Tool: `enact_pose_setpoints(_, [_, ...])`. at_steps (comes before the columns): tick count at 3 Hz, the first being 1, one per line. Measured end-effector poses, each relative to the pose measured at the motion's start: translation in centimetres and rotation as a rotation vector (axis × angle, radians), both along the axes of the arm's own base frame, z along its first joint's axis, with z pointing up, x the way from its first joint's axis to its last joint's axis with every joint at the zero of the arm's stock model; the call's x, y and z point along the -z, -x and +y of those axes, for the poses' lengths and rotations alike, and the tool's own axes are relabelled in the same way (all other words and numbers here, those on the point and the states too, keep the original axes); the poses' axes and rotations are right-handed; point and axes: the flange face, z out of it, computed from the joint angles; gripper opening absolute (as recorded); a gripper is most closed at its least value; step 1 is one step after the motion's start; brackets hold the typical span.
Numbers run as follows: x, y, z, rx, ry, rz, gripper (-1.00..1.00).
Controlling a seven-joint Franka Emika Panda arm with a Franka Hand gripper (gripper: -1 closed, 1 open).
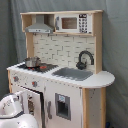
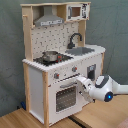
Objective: Play with the kitchen
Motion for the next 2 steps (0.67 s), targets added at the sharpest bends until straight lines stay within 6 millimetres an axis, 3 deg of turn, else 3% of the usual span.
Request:
enact_pose_setpoints(1, [-0.6,-3.1,-0.9,0.048,0.007,-0.003,1.00])
enact_pose_setpoints(2, [-4.1,-2.6,0.0,0.021,0.014,-0.047,1.00])
